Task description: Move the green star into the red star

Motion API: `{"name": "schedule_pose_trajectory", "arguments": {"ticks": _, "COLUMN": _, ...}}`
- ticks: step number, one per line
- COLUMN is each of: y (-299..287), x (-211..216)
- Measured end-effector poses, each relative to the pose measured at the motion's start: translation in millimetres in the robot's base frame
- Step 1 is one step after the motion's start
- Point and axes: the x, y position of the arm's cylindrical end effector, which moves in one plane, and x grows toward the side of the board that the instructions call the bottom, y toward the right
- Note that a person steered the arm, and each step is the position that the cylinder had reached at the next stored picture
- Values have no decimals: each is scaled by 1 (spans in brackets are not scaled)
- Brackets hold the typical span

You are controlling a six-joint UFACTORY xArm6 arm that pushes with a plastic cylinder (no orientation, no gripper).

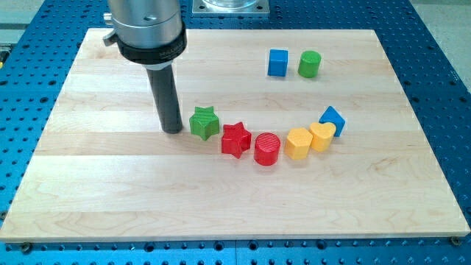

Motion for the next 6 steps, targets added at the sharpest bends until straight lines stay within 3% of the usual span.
{"name": "schedule_pose_trajectory", "arguments": {"ticks": 2, "y": 37, "x": -4}}
{"name": "schedule_pose_trajectory", "arguments": {"ticks": 3, "y": 15, "x": -45}}
{"name": "schedule_pose_trajectory", "arguments": {"ticks": 5, "y": 28, "x": -170}}
{"name": "schedule_pose_trajectory", "arguments": {"ticks": 6, "y": 131, "x": -188}}
